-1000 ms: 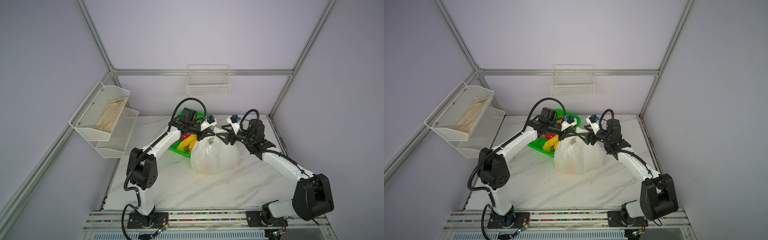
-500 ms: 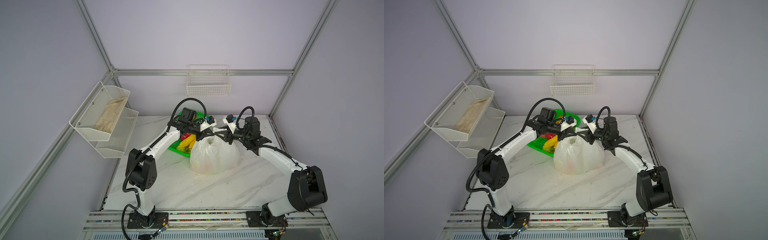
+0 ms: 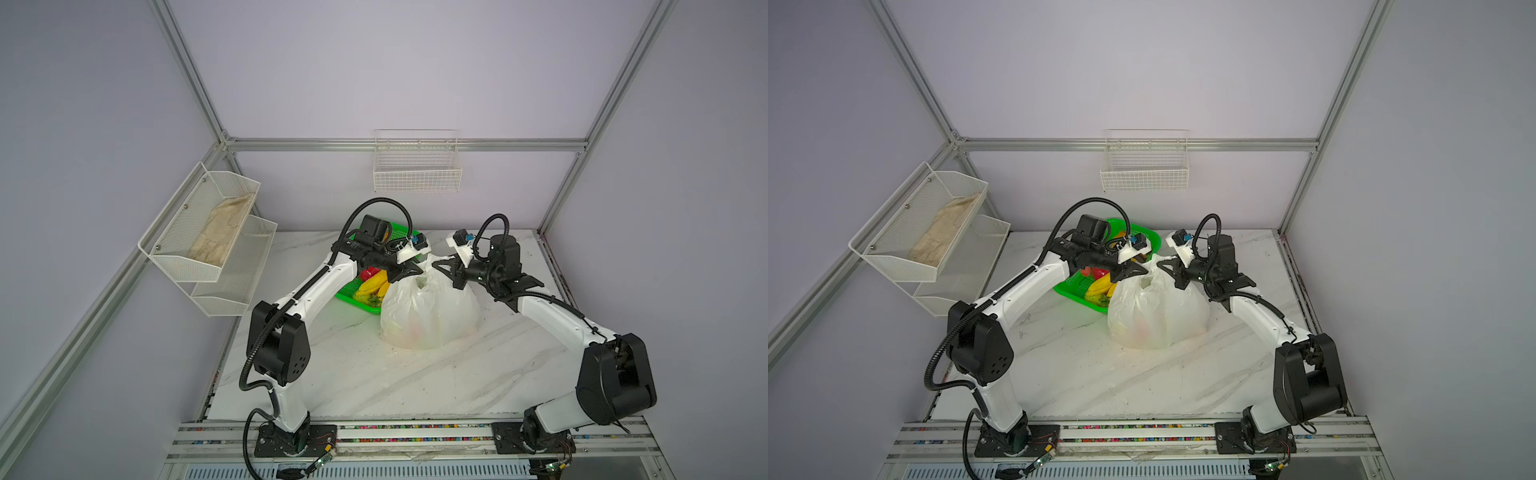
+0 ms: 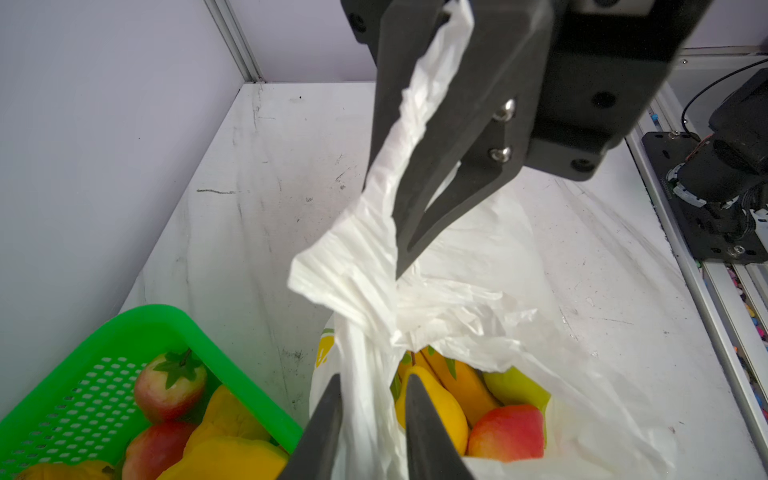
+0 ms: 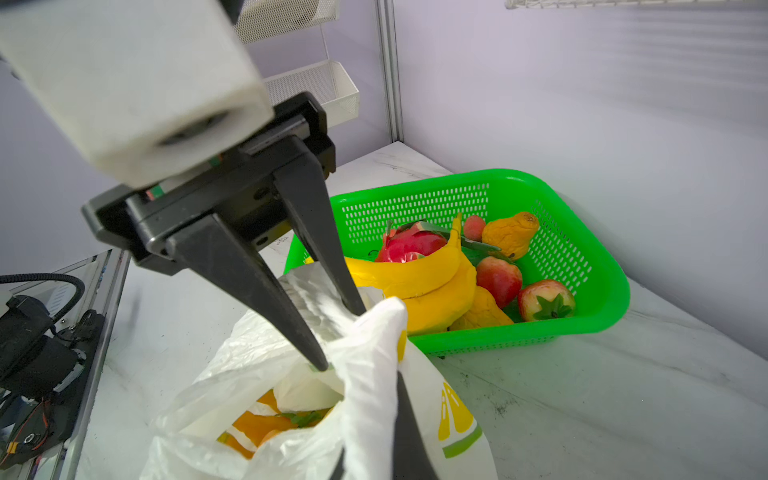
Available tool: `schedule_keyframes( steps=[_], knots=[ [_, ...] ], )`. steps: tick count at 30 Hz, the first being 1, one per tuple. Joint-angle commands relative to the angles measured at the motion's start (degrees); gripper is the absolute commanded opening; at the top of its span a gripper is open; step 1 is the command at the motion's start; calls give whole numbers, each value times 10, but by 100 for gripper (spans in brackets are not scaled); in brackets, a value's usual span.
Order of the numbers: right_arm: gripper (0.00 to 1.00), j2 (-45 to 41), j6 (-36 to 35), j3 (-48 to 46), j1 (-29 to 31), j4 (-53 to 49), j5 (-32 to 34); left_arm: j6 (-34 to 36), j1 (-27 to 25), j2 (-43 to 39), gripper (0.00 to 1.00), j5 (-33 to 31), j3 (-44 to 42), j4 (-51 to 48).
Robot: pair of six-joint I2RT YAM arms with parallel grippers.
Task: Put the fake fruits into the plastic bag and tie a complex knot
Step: 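Pull both handles apart with both grippers to tighten the knot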
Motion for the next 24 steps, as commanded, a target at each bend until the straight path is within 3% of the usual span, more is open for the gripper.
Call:
schedule_keyframes(
  steps=[1, 7, 13, 17, 24],
  knots=[
    [0, -21, 16, -12, 0, 37, -5, 12, -4, -10, 26, -1, 50, -19],
    [0, -27, 21, -17, 0, 47, -7, 14, -11, -6, 16, -5, 68, -29],
    [15, -35, -1, -30, 0, 34, 10, -1, -11, -16, 2, 1, 74, -26],
    [23, -32, -4, -38, 0, 39, 11, -11, -11, -20, 0, 11, 72, -21],
    [28, -26, -13, -46, 3, 39, 22, -23, -11, -22, 0, 18, 72, -14]
  ],
)
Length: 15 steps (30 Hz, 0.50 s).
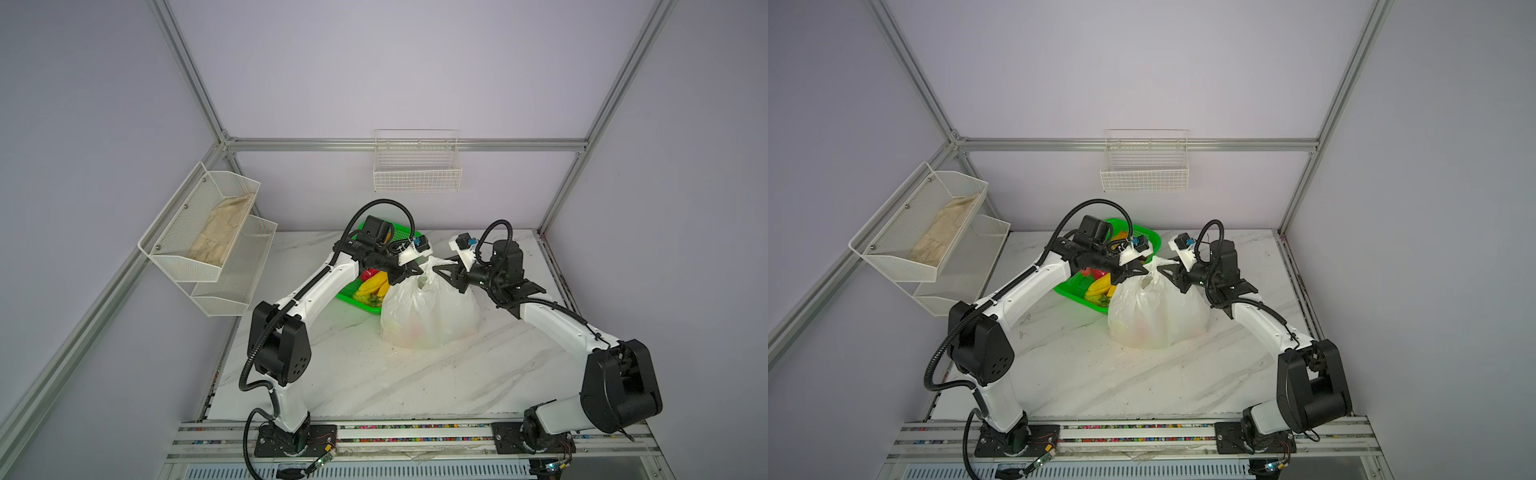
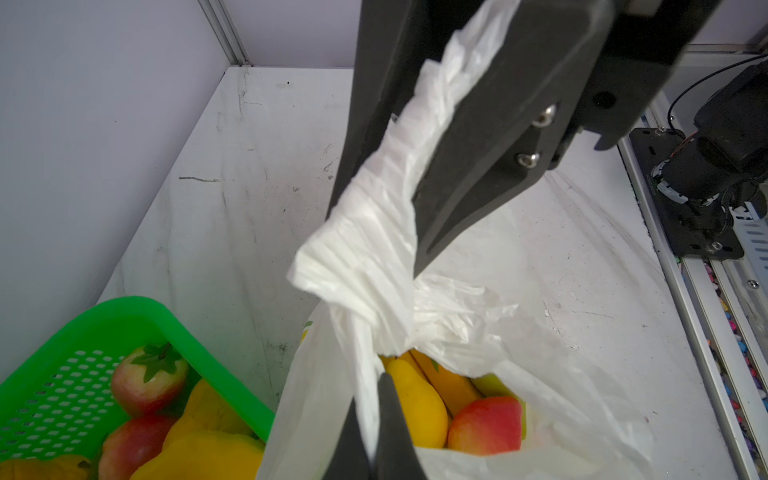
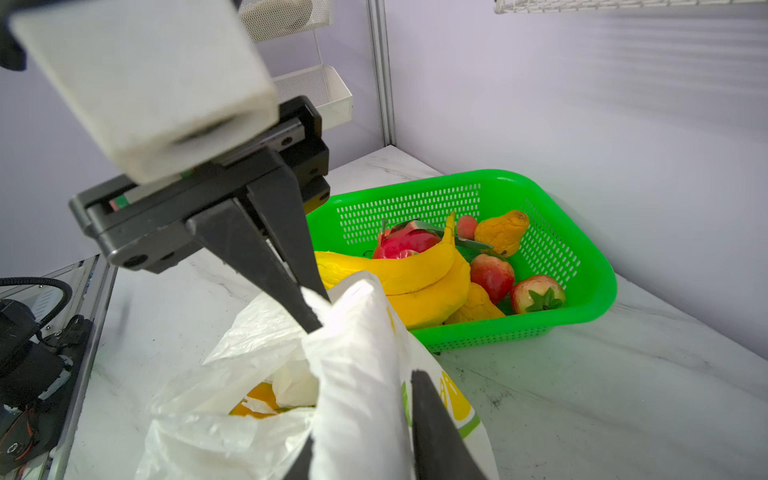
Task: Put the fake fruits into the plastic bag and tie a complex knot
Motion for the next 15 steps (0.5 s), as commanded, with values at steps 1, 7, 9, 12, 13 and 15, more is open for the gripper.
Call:
schedule_keyframes(
  steps=[1, 7, 9, 12, 13, 15],
  knots=[
    [29, -3, -17, -8, 3, 11, 5, -13, -3, -23, 0, 23, 63, 13],
    [32, 5, -17, -2, 10, 14, 1, -16, -2, -23, 0, 30, 65, 16],
    [33, 11, -21, 2, 11, 9, 1, -17, -3, -22, 0, 35, 65, 17],
    [35, 17, -27, 5, 12, 2, 6, -19, -2, -24, 0, 38, 67, 18],
    [35, 18, -27, 5, 13, 2, 6, -19, -2, -23, 0, 39, 67, 18],
    [35, 20, -28, 6, 14, 2, 7, -19, -2, -24, 0, 40, 66, 19]
  ],
)
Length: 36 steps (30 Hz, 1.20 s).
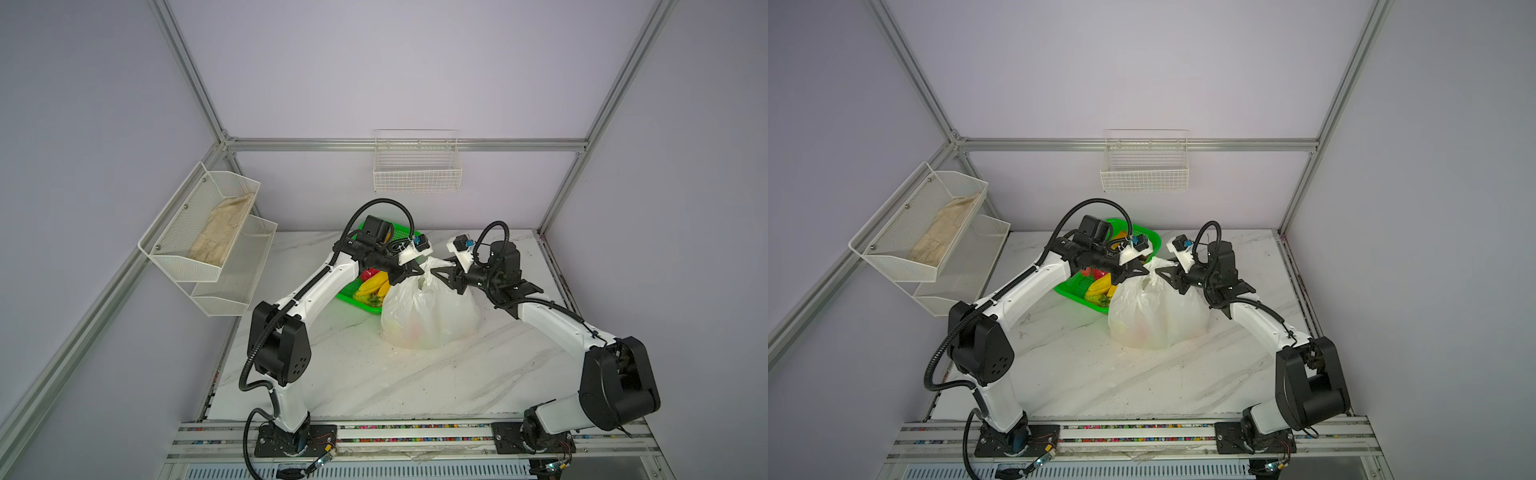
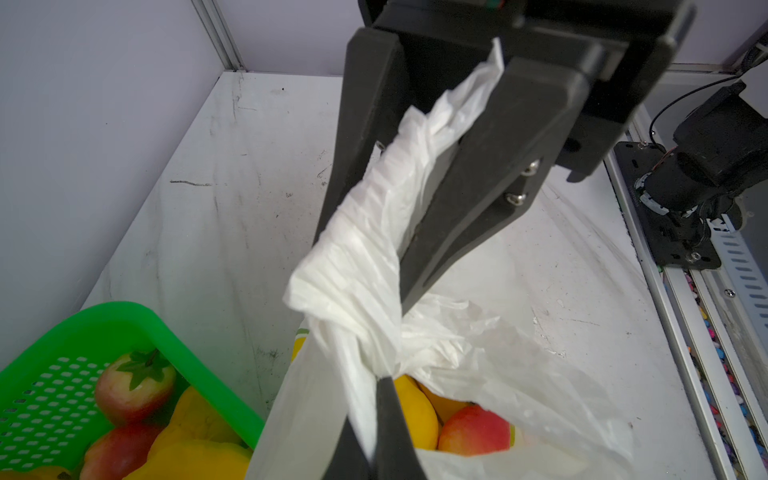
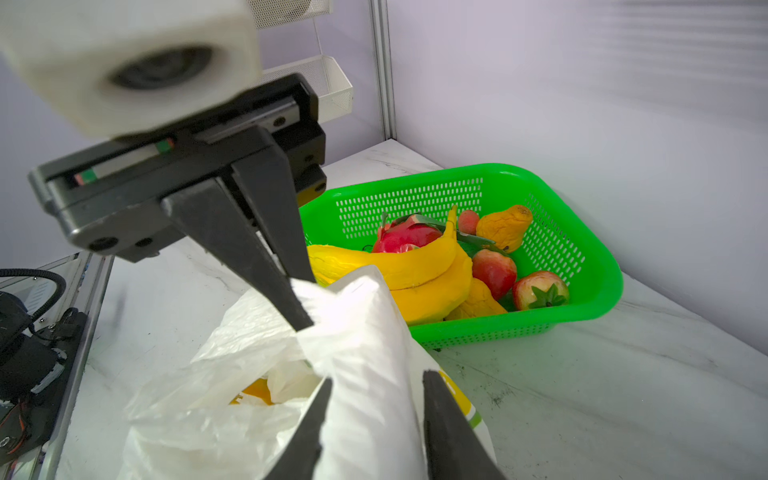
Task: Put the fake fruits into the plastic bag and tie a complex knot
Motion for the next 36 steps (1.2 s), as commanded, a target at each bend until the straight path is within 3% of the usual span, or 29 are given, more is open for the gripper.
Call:
schedule_keyframes(
  steps=[1, 8, 16, 26, 31, 36],
  knots=[
    [35, 10, -17, 9, 6, 0, 4, -9, -2, -24, 0, 24, 67, 17],
    [34, 21, -13, 11, 11, 7, 19, -12, -2, -25, 0, 28, 66, 17],
    [0, 16, 7, 18, 41, 22, 105, -57, -3, -34, 0, 16, 57, 31],
    [0, -27, 106, -33, 77, 163, 295, -184, -4, -59, 0, -18, 6, 61],
    [0, -23, 178, -67, 88, 261, 325, -249, -12, -63, 1, 29, -20, 111],
    [0, -23, 227, -89, 90, 325, 328, -318, -25, -81, 8, 19, -80, 193]
  ],
)
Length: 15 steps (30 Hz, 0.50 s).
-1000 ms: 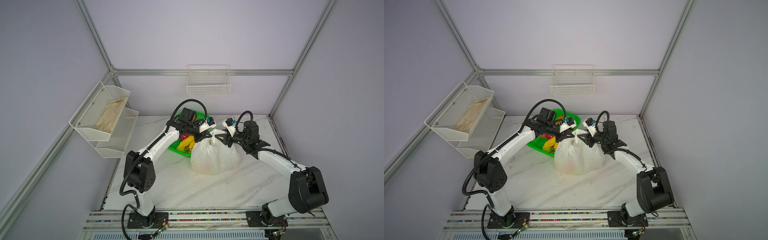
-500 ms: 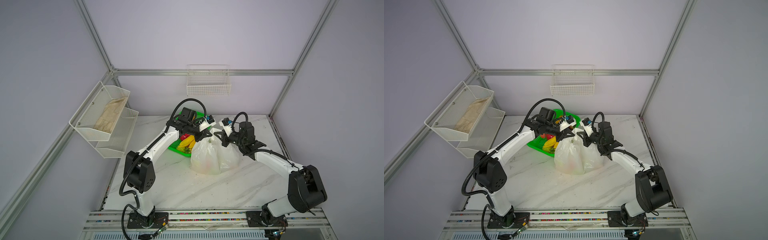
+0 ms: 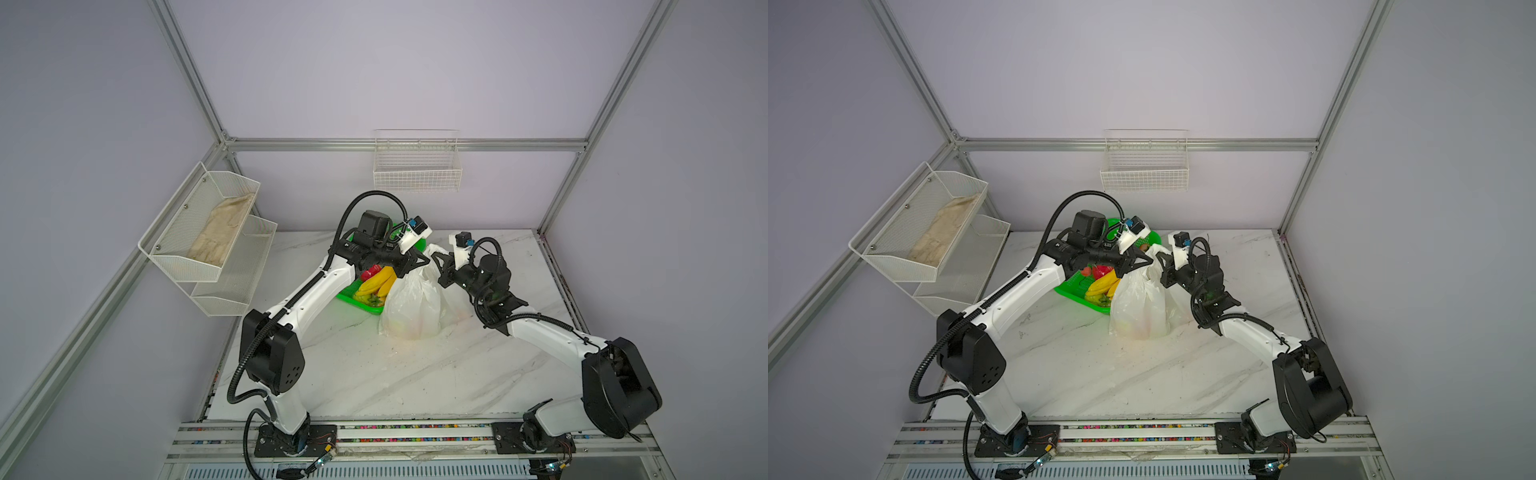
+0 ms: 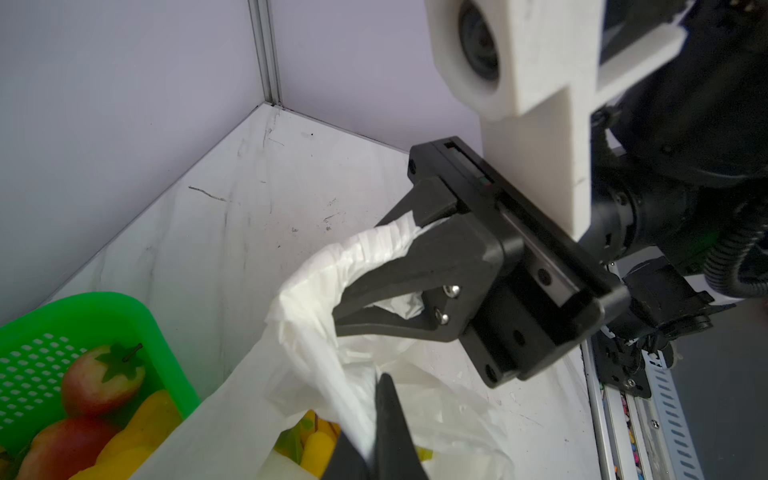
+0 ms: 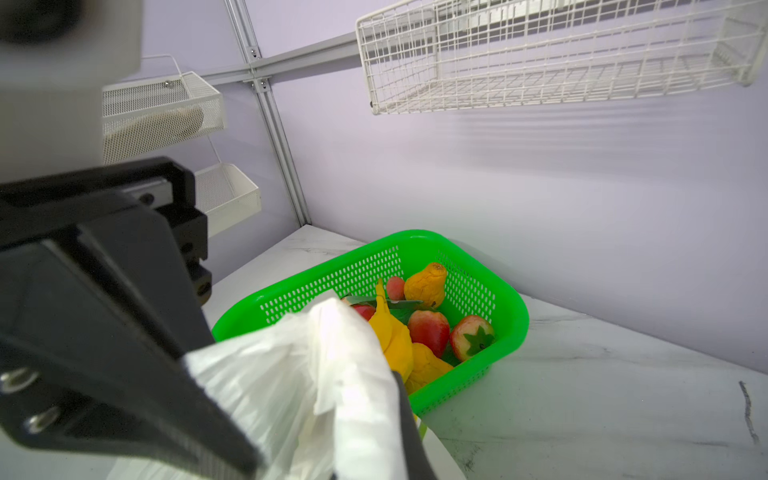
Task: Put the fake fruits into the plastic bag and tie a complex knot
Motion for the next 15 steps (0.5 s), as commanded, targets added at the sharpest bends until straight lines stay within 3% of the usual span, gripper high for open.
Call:
schedule_keyframes(
  steps=[1, 6, 15],
  knots=[
    [0, -10, 57, -18, 0, 92, 28, -78, -12, -42, 8, 16, -55, 89],
    [0, -34, 82, -33, -4, 99, 13, -127, -23, -71, 12, 7, -137, 180],
    [0, -69, 191, -73, -17, 168, -54, -196, -64, -105, 26, -26, -258, 333]
  ],
)
